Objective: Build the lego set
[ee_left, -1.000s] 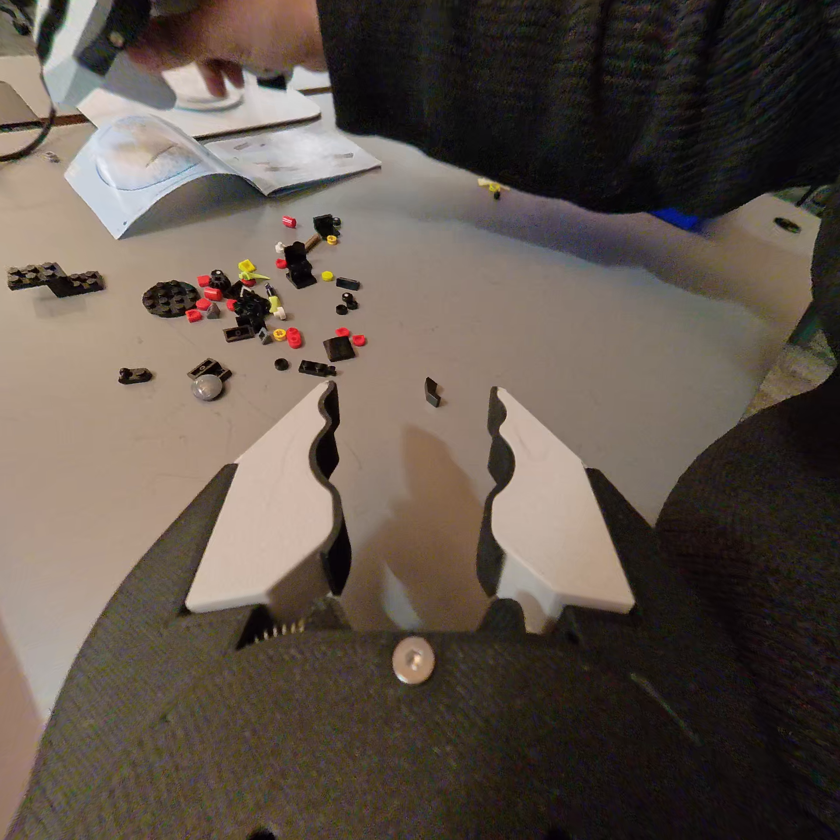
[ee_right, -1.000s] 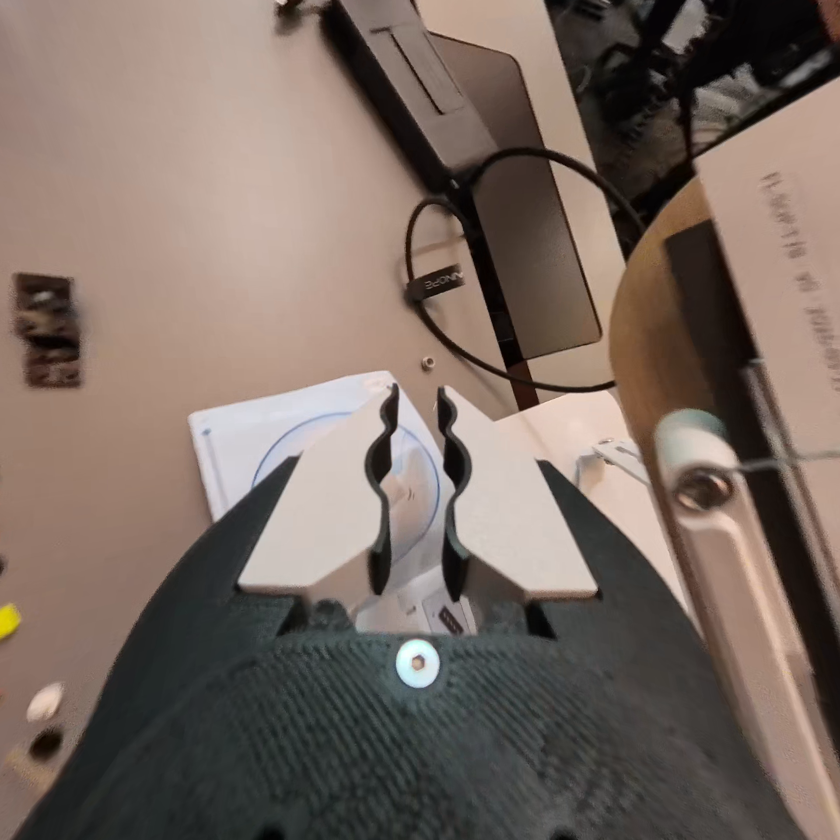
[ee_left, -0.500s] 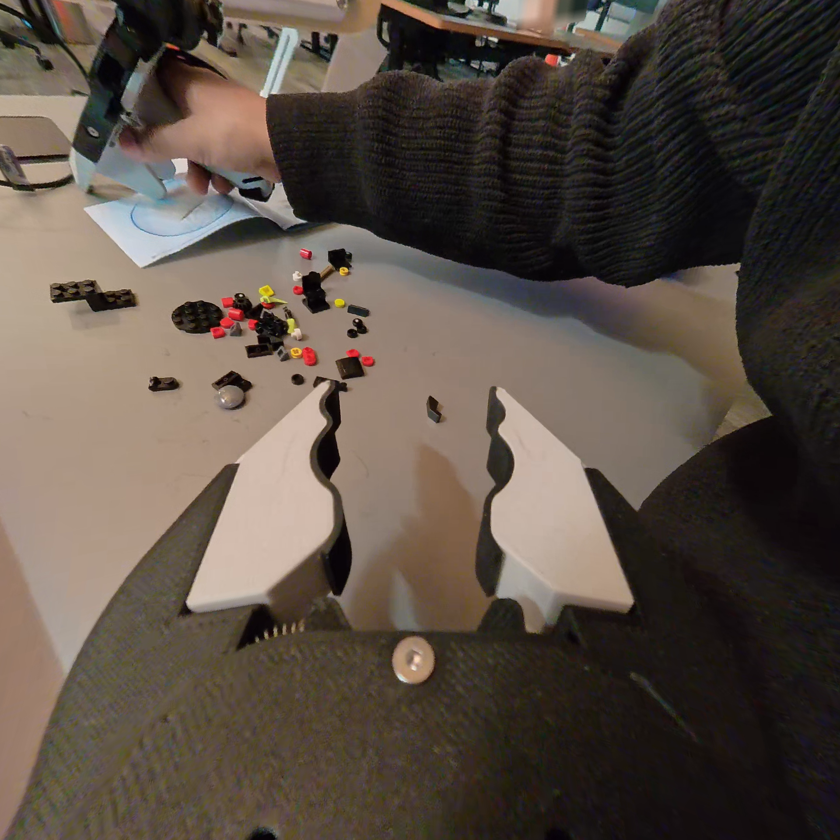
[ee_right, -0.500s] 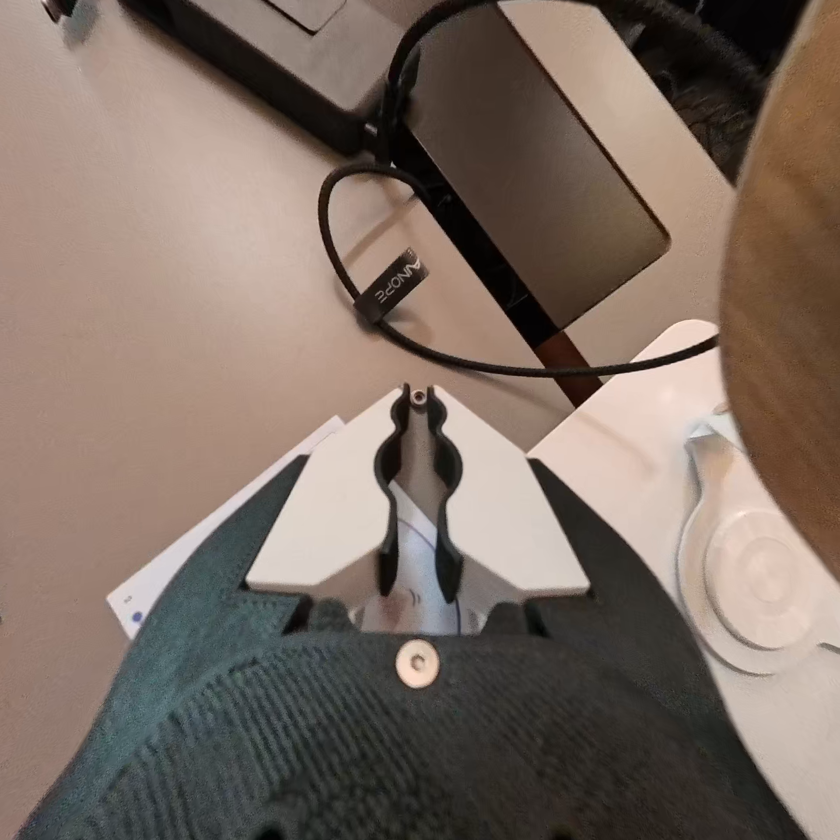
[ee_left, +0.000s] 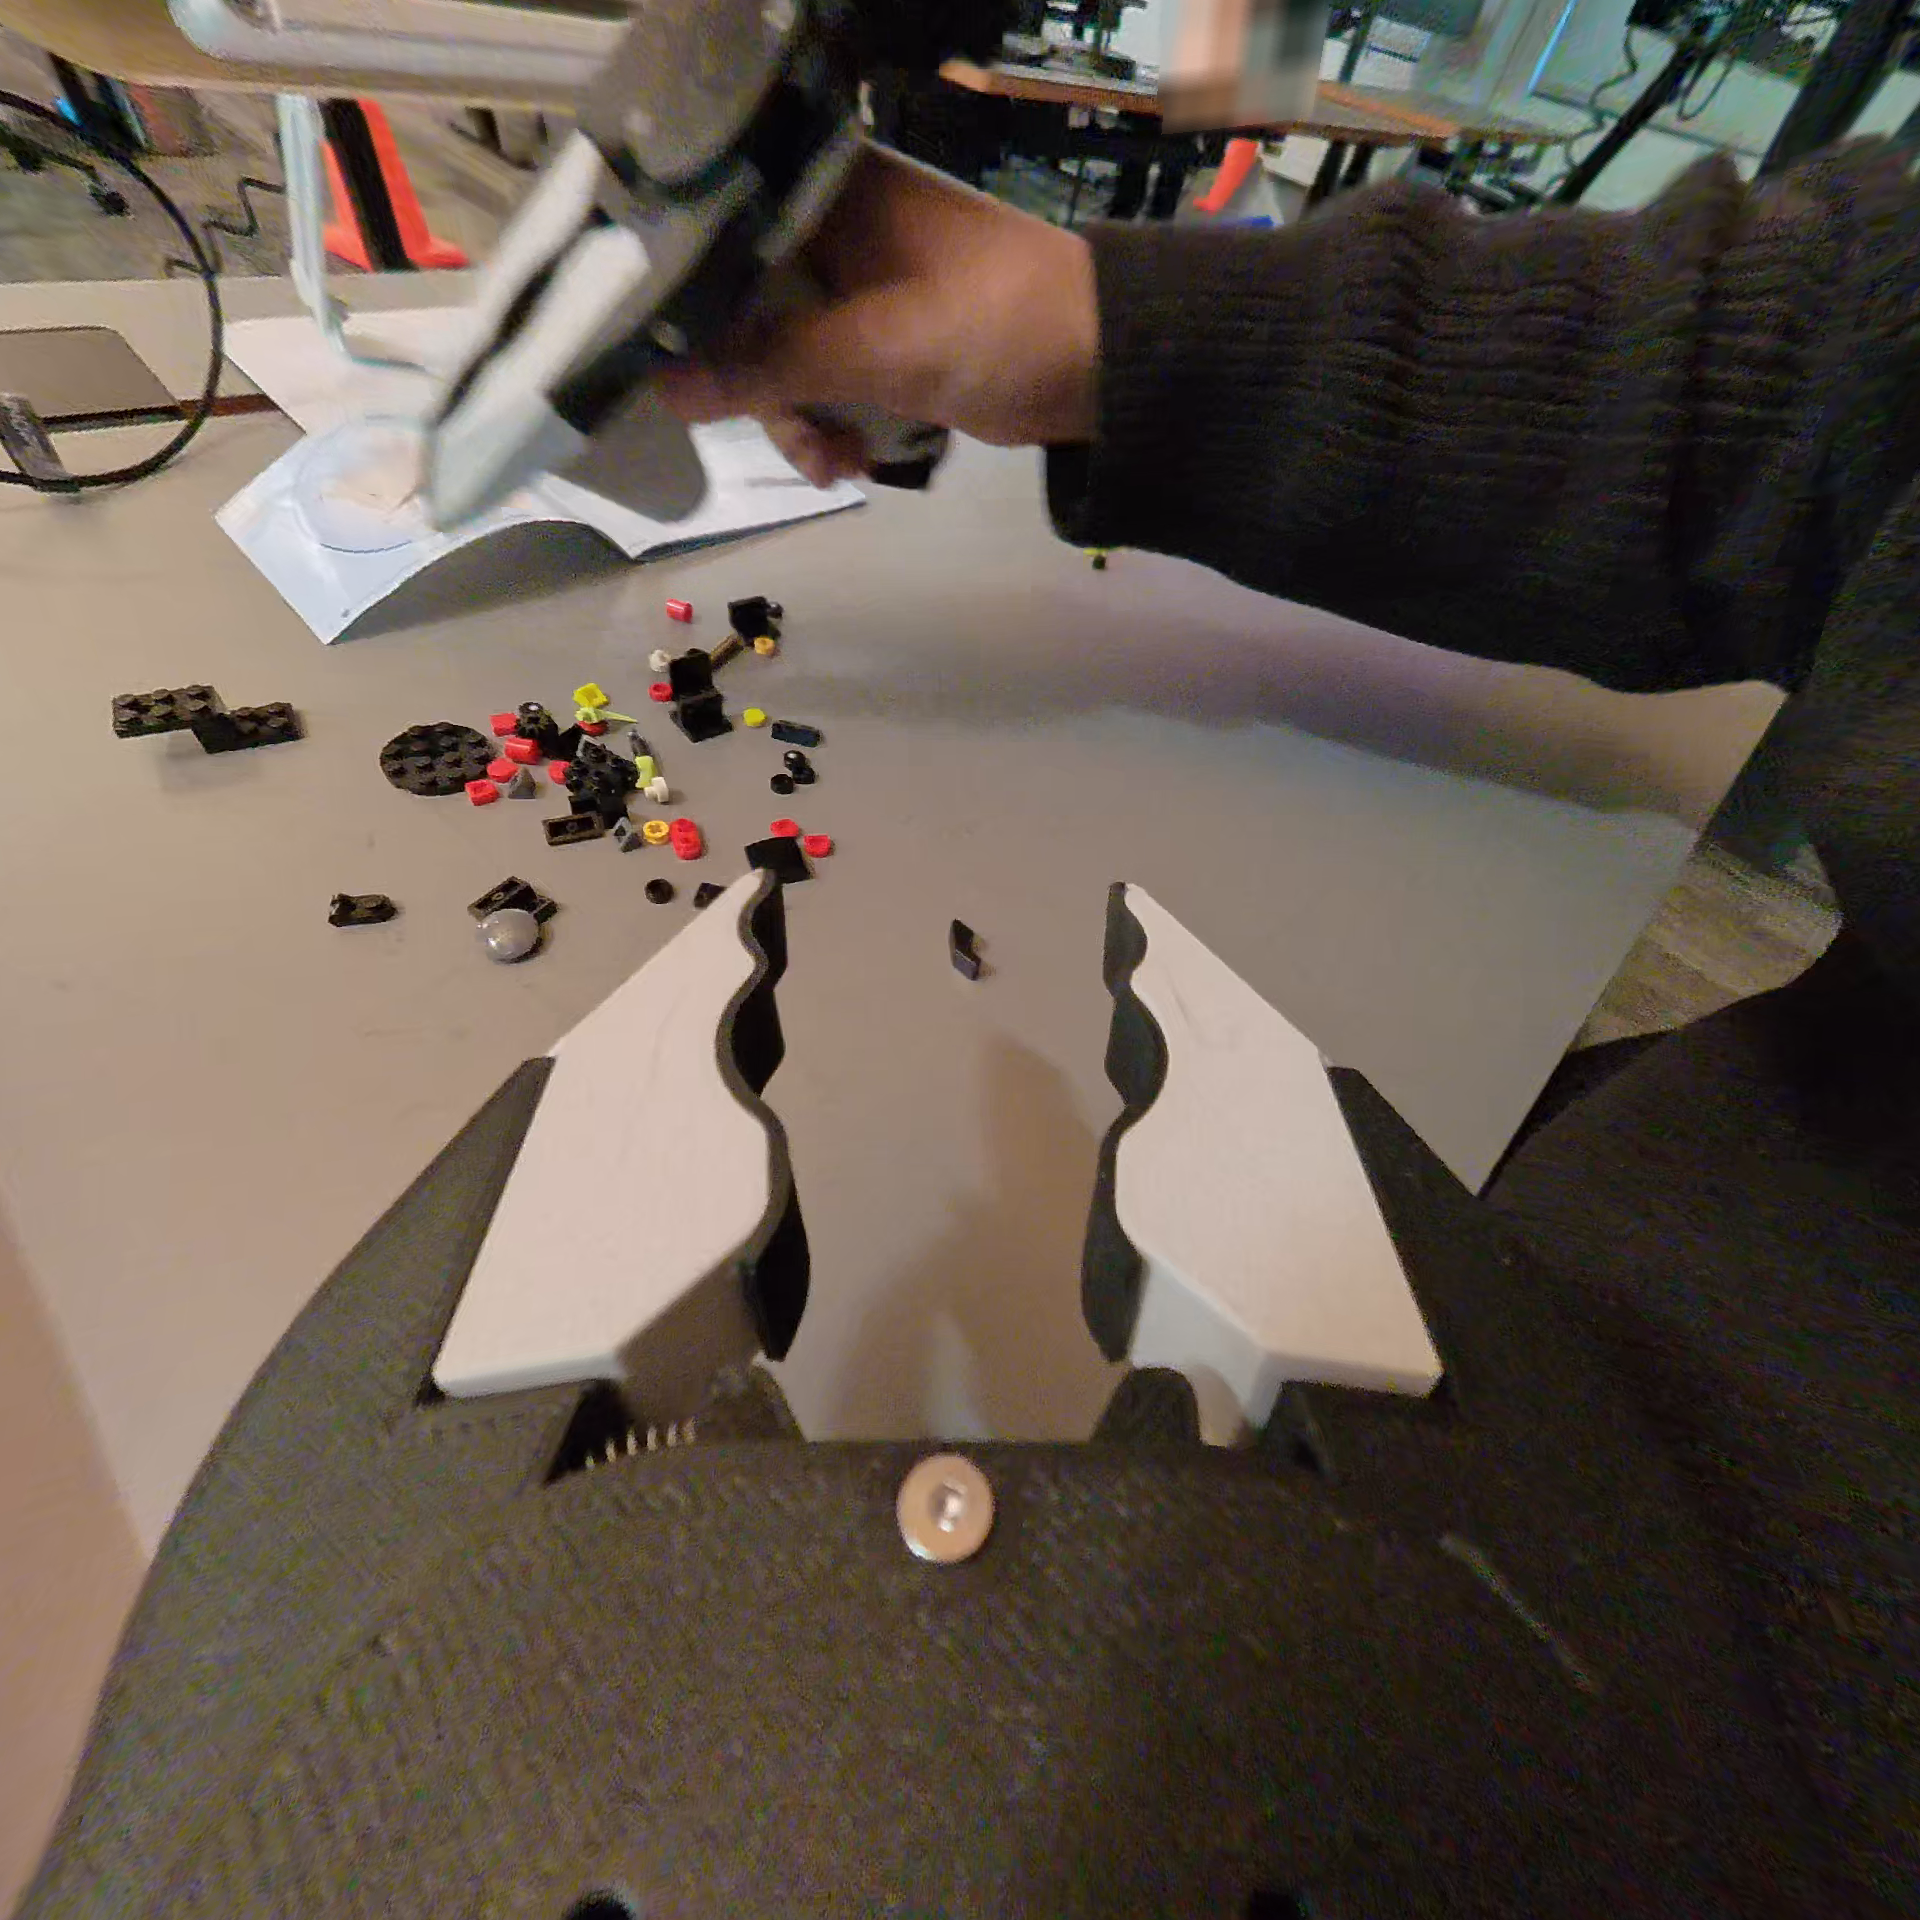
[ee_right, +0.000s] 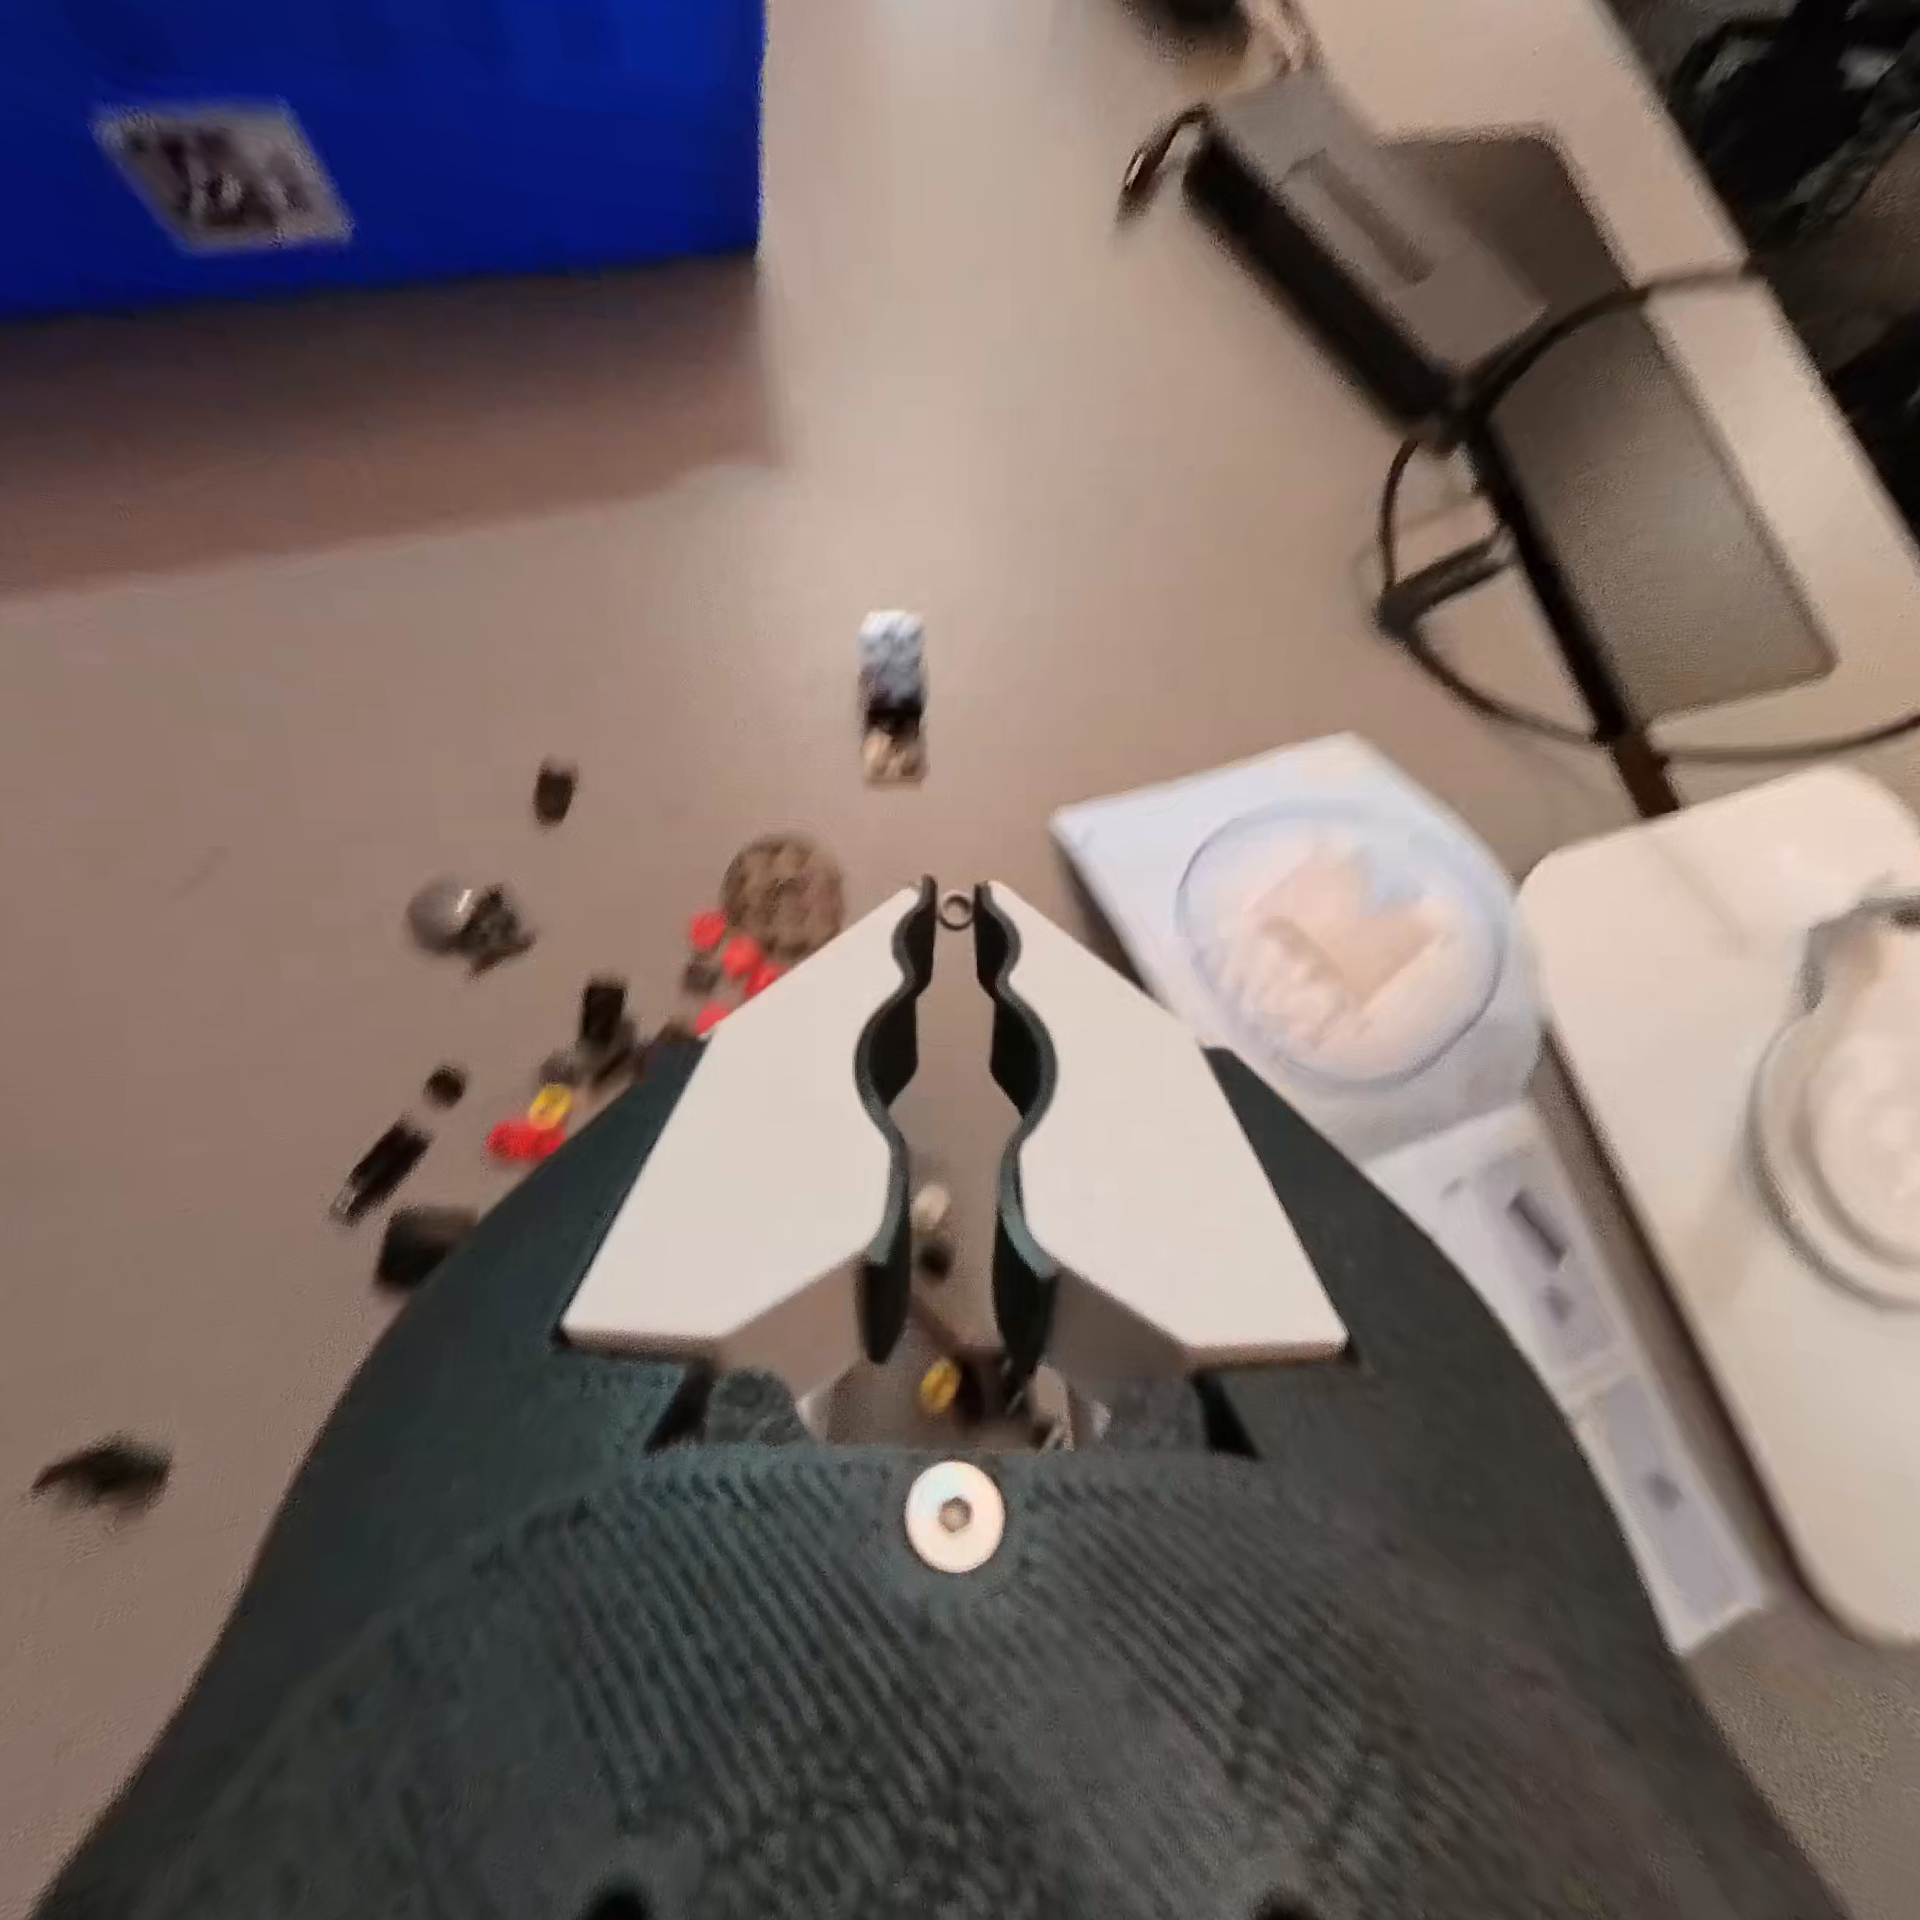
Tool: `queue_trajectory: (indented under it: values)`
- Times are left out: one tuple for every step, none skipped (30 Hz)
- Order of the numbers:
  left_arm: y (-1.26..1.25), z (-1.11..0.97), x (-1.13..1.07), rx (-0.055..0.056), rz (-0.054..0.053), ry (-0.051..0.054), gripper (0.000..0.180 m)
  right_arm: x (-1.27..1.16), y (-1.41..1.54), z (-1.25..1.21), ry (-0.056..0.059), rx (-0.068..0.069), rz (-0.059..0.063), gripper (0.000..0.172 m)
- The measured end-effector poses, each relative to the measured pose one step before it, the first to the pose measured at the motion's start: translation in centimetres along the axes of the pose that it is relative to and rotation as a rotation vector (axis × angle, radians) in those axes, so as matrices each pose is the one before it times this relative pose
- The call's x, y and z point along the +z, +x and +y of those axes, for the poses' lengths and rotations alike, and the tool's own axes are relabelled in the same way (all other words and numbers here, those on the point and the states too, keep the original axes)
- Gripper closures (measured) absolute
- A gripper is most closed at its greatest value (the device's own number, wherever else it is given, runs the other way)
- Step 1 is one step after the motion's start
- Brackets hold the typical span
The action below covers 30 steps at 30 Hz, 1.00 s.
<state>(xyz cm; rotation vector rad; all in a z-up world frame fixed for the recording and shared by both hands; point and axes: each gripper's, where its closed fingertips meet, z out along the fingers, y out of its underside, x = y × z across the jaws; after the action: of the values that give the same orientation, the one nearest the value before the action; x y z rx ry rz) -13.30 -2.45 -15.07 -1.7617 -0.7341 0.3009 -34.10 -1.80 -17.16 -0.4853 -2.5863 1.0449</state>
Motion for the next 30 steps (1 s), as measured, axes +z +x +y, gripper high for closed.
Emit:
queue_trajectory:
  values:
    - [0.158, 0.069, 0.101, -0.0007, 0.0038, -0.0028, 0.122, -0.668, -1.193, 1.574, -0.0206, 0.0067, -0.0075, 0.166]
    - [0.152, 0.071, 0.098, -0.0023, 0.0042, -0.0024, 0.122, -0.55, -1.307, 1.525, -0.0152, 0.0139, -0.0174, 0.166]
    - [0.14, 0.092, 0.111, -0.0037, 0.004, -0.003, 0.122, -0.395, -1.246, 1.413, -0.0105, 0.0149, -0.016, 0.167]
    - [0.093, 0.089, 0.107, -0.0044, 0.0023, -0.003, 0.122, -0.219, -1.07, 1.23, -0.0058, 0.0134, -0.0121, 0.167]
    - [0.066, 0.063, 0.098, -0.0044, 0.0012, -0.0016, 0.122, -0.061, -0.966, 1.005, -0.0019, 0.0103, -0.0146, 0.166]
    - [0.029, 0.061, 0.096, -0.0046, 0.0, -0.0008, 0.122, 0.085, -0.709, 0.812, -0.0019, 0.0101, -0.0099, 0.166]
    - [0.0, 0.064, 0.11, -0.0053, -0.0012, -0.0009, 0.122, 0.16, -0.334, 0.617, -0.003, 0.0023, 0.0016, 0.166]
    - [-0.016, 0.087, 0.122, -0.0062, -0.0014, -0.0017, 0.122, 0.134, -0.121, 0.348, 0.0029, -0.0052, 0.0068, 0.166]
    - [-0.018, 0.083, 0.115, -0.0075, -0.0008, -0.0025, 0.122, 0.035, -0.042, 0.046, 0.0122, -0.0039, 0.0049, 0.166]
    - [-0.027, 0.079, 0.103, -0.0084, -0.0009, -0.0021, 0.122, -0.176, 0.098, -0.218, 0.0205, 0.0017, 0.0091, 0.166]
    - [-0.062, 0.033, 0.066, -0.0072, -0.0033, -0.0007, 0.123, -0.476, 0.243, -0.415, 0.0265, 0.0058, 0.0155, 0.16]
    - [-0.109, 0.035, 0.032, -0.0044, -0.0061, -0.0005, 0.123, -0.831, 0.372, -0.673, 0.0381, 0.012, 0.0205, 0.151]
    - [-0.16, 0.024, -0.004, -0.0009, -0.0096, -0.0008, 0.124, -1.166, 0.345, -0.841, 0.0497, 0.0195, 0.0167, 0.145]
    - [-0.205, -0.024, -0.063, 0.0029, -0.0136, 0.0013, 0.126, -1.398, 0.272, -0.879, 0.0544, 0.0293, 0.011, 0.143]
    - [-0.207, -0.086, -0.099, 0.005, -0.0149, 0.0057, 0.127, -1.548, 0.14, -0.778, 0.05, 0.0363, 0.0035, 0.141]
    - [-0.142, -0.09, -0.106, 0.0062, -0.012, 0.0068, 0.127, -1.564, -0.108, -0.589, 0.0461, 0.0382, -0.0076, 0.142]
    - [-0.129, -0.025, -0.102, 0.0065, -0.0113, 0.0039, 0.128, -1.519, -0.385, -0.306, 0.0411, 0.0414, -0.0157, 0.142]
    - [-0.103, 0.02, -0.072, 0.0054, -0.0109, 0.0019, 0.128, -1.421, -0.636, 0.048, 0.0359, 0.045, -0.0199, 0.142]
    - [-0.071, 0.037, -0.031, 0.0036, -0.0086, 0.0017, 0.128, -1.282, -0.851, 0.428, 0.0296, 0.0433, -0.0219, 0.141]
    - [-0.03, 0.069, 0.02, 0.0008, -0.0065, 0.0, 0.128, -1.147, -0.834, 0.805, 0.0197, 0.0342, -0.0123, 0.14]
    - [0.007, 0.092, 0.075, -0.0012, -0.0042, -0.0029, 0.128, -1.016, -0.554, 1.048, 0.0137, 0.022, 0.0077, 0.139]
    - [0.042, 0.09, 0.107, -0.0006, -0.0013, -0.0039, 0.127, -0.859, -0.313, 1.046, 0.0092, 0.0093, 0.0195, 0.139]
    - [0.063, 0.027, 0.134, 0.0019, -0.0004, -0.0017, 0.127, -0.667, -0.144, 0.984, -0.0059, -0.001, 0.0209, 0.139]
    - [-0.002, -0.019, 0.152, 0.0074, -0.0028, 0.0017, 0.127, -0.491, 0.068, 0.833, -0.0152, -0.0149, 0.0232, 0.139]
    - [-0.155, -0.065, 0.194, 0.0145, -0.0102, 0.0042, 0.128, -0.326, 0.468, 0.505, -0.0048, -0.0314, 0.0394, 0.139]
    - [-0.308, -0.134, 0.246, 0.0196, -0.0178, 0.0071, 0.128, -0.175, 0.8, 0.163, 0.009, -0.0481, 0.0518, 0.139]
    - [-0.391, -0.238, 0.298, 0.0211, -0.0214, 0.0122, 0.129, -0.015, 0.922, -0.077, 0.0126, -0.0553, 0.0525, 0.138]
    - [-0.405, -0.321, 0.386, 0.0173, -0.0201, 0.0164, 0.13, 0.13, 0.964, -0.096, 0.0067, -0.0547, 0.0505, 0.138]
    - [-0.33, -0.329, 0.446, 0.0081, -0.0131, 0.0157, 0.132, 0.239, 0.949, -0.003, 0.0046, -0.0378, 0.0495, 0.136]
    - [-0.181, -0.259, 0.506, -0.0027, -0.002, 0.012, 0.132, 0.306, 0.68, 0.035, 0.0069, -0.014, 0.0347, 0.131]
